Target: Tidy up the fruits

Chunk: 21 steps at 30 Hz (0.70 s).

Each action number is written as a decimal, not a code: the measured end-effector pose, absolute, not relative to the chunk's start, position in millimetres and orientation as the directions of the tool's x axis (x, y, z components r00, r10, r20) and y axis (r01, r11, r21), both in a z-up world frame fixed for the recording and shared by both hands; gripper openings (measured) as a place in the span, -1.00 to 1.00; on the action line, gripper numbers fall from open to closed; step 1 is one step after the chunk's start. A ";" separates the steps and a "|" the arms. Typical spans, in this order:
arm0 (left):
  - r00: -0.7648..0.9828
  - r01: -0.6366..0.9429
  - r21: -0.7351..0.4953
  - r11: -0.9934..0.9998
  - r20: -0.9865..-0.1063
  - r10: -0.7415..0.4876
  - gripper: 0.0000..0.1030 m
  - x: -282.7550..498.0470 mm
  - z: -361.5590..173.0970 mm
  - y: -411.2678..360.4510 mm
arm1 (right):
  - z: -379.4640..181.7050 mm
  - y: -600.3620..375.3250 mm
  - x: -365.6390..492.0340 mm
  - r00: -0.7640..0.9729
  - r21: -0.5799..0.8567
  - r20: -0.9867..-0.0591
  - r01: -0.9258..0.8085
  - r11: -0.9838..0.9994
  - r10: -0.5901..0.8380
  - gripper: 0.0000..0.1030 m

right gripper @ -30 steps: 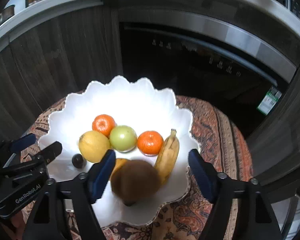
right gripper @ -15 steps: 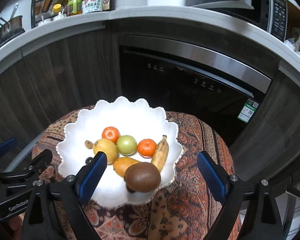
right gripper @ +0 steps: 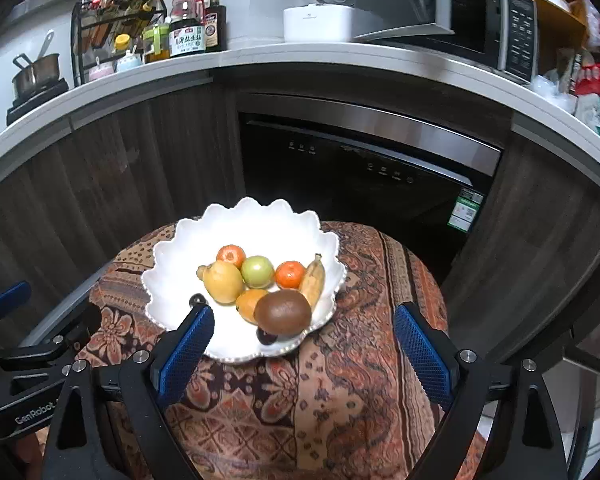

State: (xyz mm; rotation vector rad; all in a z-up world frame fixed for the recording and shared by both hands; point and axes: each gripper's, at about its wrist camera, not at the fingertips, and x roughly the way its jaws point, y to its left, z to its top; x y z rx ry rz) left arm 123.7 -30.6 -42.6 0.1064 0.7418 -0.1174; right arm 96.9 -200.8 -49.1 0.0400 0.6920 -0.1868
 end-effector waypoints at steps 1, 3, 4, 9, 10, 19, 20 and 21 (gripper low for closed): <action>0.734 0.145 0.057 0.988 -0.676 -0.069 0.99 119.4 -41.5 -30.8 | -47.8 -201.1 91.8 0.756 -0.025 -0.635 0.185 0.982 -0.159 0.79; 0.738 0.146 0.057 0.988 -0.671 -0.070 0.99 111.1 -39.5 -30.2 | -45.9 -201.1 82.3 0.761 -0.029 -0.628 0.188 0.982 -0.164 0.79; 0.738 0.147 0.055 0.988 -0.671 -0.072 0.99 106.3 -38.7 -29.9 | -45.2 -201.0 77.7 0.762 -0.032 -0.625 0.191 0.981 -0.168 0.79; 0.739 0.143 0.054 0.988 -0.670 -0.070 0.99 86.1 -35.2 -27.7 | -44.8 -202.1 56.7 0.765 -0.029 -0.620 0.199 0.980 -0.174 0.79; 0.740 0.143 0.053 0.988 -0.669 -0.071 0.99 82.7 -34.7 -27.2 | -44.7 -202.6 53.8 0.765 -0.027 -0.620 0.202 0.979 -0.175 0.79; 0.748 0.138 0.052 0.989 -0.660 -0.069 0.99 57.6 -31.1 -25.3 | -44.9 -205.3 25.2 0.772 -0.031 -0.605 0.222 0.974 -0.195 0.79; 0.749 0.139 0.052 0.989 -0.659 -0.070 0.99 55.2 -30.8 -25.3 | -44.5 -205.4 23.4 0.774 -0.032 -0.602 0.224 0.974 -0.197 0.79; 0.749 0.139 0.052 0.989 -0.659 -0.071 0.99 53.4 -30.6 -25.3 | -44.0 -205.7 20.7 0.775 -0.032 -0.599 0.227 0.973 -0.200 0.79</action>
